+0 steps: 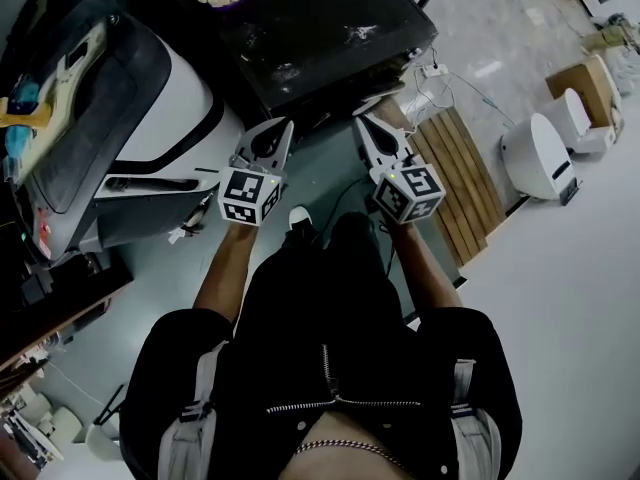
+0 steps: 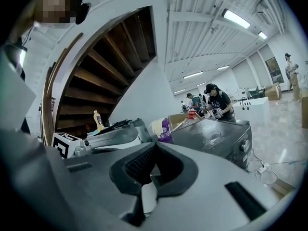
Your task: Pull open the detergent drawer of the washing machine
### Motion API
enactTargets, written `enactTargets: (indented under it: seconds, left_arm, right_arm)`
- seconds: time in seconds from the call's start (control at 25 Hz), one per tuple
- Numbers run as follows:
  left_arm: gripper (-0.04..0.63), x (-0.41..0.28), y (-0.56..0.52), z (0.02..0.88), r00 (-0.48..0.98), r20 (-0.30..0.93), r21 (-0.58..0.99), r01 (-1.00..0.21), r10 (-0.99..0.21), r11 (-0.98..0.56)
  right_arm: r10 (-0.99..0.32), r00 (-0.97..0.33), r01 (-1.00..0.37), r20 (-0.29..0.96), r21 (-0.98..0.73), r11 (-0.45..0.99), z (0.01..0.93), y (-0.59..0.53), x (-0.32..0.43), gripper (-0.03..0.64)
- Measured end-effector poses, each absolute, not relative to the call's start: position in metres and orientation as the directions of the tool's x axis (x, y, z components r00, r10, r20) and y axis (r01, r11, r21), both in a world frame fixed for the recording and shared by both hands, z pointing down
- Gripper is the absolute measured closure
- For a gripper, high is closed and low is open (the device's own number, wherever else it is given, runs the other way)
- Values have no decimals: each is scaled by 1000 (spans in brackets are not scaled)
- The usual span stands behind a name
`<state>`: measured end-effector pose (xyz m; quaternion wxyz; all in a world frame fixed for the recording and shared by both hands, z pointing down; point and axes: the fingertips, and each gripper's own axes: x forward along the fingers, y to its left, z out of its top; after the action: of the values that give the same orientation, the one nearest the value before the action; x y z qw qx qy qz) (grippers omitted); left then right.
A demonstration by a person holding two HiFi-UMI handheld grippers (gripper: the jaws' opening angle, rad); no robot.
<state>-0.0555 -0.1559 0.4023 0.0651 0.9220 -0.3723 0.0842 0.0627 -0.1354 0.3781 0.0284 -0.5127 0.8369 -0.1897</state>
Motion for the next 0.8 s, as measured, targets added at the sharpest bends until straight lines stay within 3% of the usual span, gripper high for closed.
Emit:
enactTargets:
  seconds: [0.8]
  left_arm:
    - [575,-38,-209,439,717,257,82,-684,-648,-725]
  right_arm:
    - [-858,-483,-805,174,-474,357,428,-205,69,611]
